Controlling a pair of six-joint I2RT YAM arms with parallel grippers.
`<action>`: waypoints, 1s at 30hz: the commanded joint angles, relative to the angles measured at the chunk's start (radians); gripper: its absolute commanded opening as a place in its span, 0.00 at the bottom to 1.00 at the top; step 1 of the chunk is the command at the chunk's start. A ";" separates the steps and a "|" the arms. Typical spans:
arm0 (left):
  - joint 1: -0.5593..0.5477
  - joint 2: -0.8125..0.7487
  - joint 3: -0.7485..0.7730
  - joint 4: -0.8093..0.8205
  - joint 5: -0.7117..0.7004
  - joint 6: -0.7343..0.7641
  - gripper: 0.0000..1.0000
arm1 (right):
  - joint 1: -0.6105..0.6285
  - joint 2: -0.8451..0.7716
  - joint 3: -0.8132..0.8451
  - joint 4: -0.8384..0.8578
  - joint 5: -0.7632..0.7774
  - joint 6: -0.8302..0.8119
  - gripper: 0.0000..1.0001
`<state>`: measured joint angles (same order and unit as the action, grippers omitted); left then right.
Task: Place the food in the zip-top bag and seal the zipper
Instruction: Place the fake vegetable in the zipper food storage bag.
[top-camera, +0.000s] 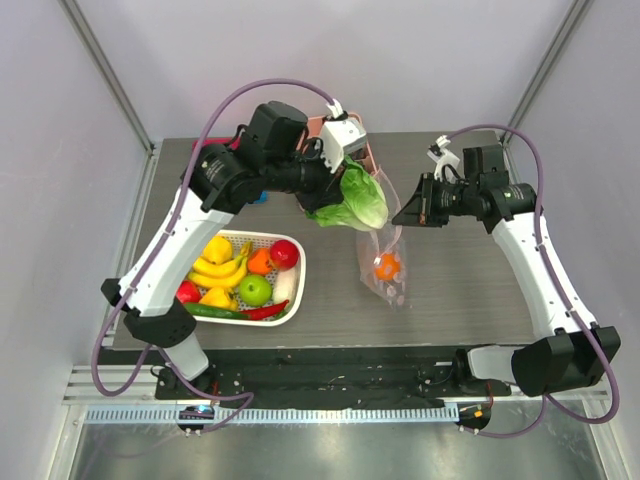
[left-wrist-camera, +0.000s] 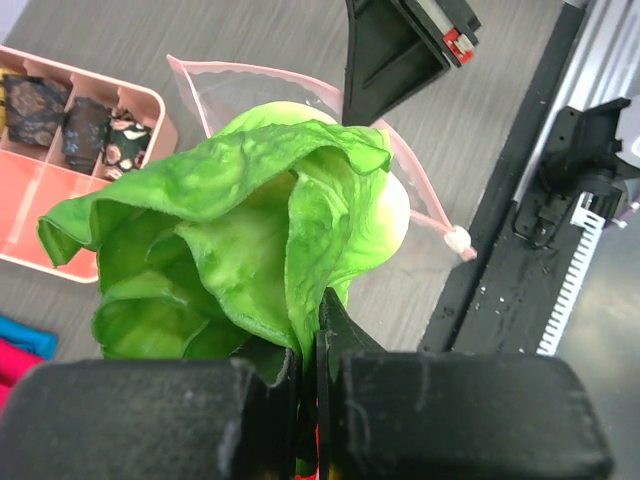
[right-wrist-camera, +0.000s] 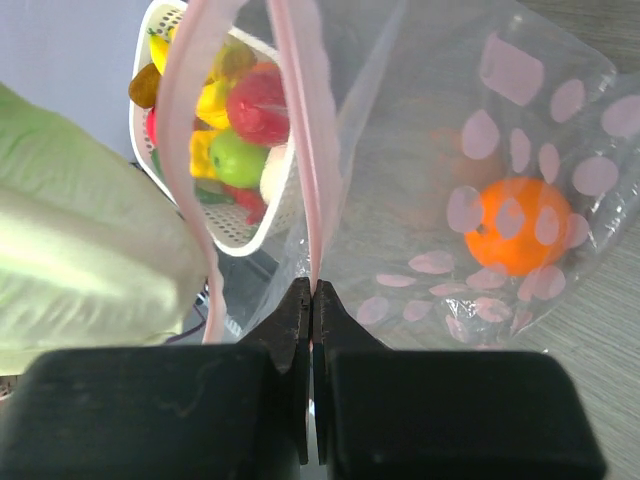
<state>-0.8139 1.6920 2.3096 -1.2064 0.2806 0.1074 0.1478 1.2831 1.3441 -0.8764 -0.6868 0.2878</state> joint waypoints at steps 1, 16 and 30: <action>-0.019 -0.015 0.050 0.134 -0.073 -0.003 0.00 | 0.010 -0.042 0.050 0.002 -0.016 0.005 0.01; -0.074 -0.023 -0.051 0.160 -0.064 -0.023 0.00 | 0.015 -0.030 0.056 0.036 -0.033 0.047 0.01; -0.172 -0.009 -0.069 0.016 -0.437 0.321 0.00 | 0.021 -0.034 0.125 -0.012 -0.028 0.037 0.01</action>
<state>-0.9199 1.6974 2.2127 -1.1839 -0.0322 0.2821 0.1604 1.2675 1.4231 -0.9127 -0.6865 0.3096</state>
